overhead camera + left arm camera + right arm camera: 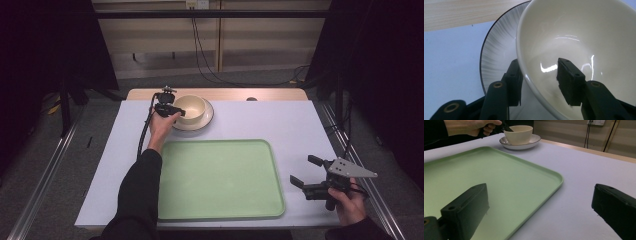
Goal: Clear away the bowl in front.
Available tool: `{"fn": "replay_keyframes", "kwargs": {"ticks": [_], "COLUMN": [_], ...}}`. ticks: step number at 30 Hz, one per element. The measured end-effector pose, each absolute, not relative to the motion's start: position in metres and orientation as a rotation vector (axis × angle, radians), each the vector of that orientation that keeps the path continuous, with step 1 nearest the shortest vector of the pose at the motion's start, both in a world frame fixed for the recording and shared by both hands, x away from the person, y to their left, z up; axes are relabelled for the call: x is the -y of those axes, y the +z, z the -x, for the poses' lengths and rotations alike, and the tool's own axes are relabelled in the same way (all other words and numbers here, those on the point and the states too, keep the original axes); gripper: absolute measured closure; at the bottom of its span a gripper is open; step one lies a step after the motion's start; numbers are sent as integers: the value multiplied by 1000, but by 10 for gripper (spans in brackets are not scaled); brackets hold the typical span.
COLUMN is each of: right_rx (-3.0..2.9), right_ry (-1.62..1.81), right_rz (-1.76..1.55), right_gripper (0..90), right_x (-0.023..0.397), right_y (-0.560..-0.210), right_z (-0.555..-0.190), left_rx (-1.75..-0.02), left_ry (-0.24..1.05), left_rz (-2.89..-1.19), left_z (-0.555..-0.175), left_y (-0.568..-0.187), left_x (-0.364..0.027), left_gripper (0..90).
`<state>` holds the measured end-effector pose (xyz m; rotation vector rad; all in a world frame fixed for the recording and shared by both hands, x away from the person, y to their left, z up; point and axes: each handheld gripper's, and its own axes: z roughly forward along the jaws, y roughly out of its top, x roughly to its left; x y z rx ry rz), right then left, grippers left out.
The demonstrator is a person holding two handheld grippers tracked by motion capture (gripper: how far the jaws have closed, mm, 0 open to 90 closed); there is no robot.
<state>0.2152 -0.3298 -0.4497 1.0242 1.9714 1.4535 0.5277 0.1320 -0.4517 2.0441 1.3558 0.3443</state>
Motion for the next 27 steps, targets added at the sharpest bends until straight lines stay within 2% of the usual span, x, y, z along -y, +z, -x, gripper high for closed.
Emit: {"fn": "replay_keyframes", "kwargs": {"ticks": [10, 15, 22, 27], "right_rx": [-1972, -1963, -1965, -1962], "right_ry": [1448, 1444, 1447, 1446], "right_rz": [-1026, -1022, -1021, -1023], "right_gripper": [8, 8, 8, 8], "right_x": [330, 329, 330, 330], "right_y": [-450, -450, -450, -450], "right_z": [-215, -215, -215, -215], "left_rx": [-1392, -1411, -1439, -1468], "left_ry": [298, 269, 186, 202], "left_rz": [-2011, -2001, -2014, -2011], "left_z": [-530, -530, -532, -533], "left_y": [-453, -454, -452, -452], "left_x": [-135, -133, -135, -133], "left_gripper": [623, 712, 760, 800]}}
